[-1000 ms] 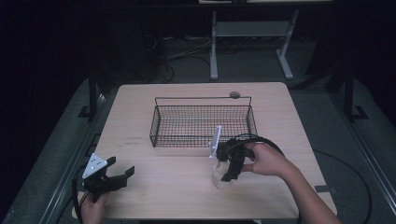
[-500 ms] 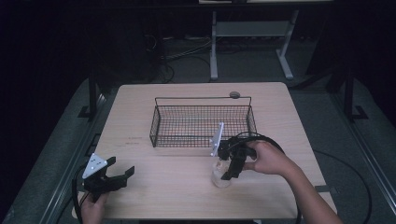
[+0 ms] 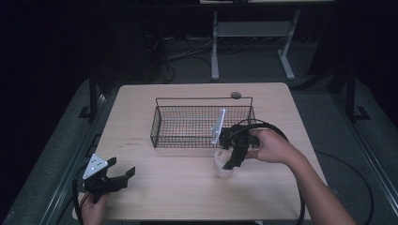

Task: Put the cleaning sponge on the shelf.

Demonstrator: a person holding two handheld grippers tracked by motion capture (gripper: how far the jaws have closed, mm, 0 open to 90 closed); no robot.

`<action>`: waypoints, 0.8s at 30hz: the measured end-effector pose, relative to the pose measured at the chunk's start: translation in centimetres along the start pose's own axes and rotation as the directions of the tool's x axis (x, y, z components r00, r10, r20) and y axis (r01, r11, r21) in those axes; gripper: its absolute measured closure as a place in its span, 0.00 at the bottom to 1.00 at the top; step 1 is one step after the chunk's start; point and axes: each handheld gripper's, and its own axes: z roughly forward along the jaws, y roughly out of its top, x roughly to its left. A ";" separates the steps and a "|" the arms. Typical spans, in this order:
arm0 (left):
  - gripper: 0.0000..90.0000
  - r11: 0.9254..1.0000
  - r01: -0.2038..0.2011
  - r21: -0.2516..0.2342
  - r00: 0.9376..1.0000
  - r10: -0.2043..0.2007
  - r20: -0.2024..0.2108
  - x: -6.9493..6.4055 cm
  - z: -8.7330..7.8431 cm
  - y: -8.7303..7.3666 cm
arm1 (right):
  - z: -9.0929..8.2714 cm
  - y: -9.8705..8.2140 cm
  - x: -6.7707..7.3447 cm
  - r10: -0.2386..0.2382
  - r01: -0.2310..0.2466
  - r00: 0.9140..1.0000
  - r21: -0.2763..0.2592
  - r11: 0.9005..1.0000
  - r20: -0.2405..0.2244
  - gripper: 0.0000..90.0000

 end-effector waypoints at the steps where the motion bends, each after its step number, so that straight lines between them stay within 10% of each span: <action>1: 0.15 1.000 0.001 0.000 1.000 -0.001 -0.001 0.0 0.0 0.0 | -0.2 0.1 -0.2 -0.003 0.003 1.000 -0.004 1.000 0.003 0.33; 24: 0.16 1.000 0.005 0.000 1.000 -0.005 -0.001 0.2 0.0 0.0 | -3.7 1.8 -4.4 0.021 -0.021 0.999 0.006 1.000 0.025 0.33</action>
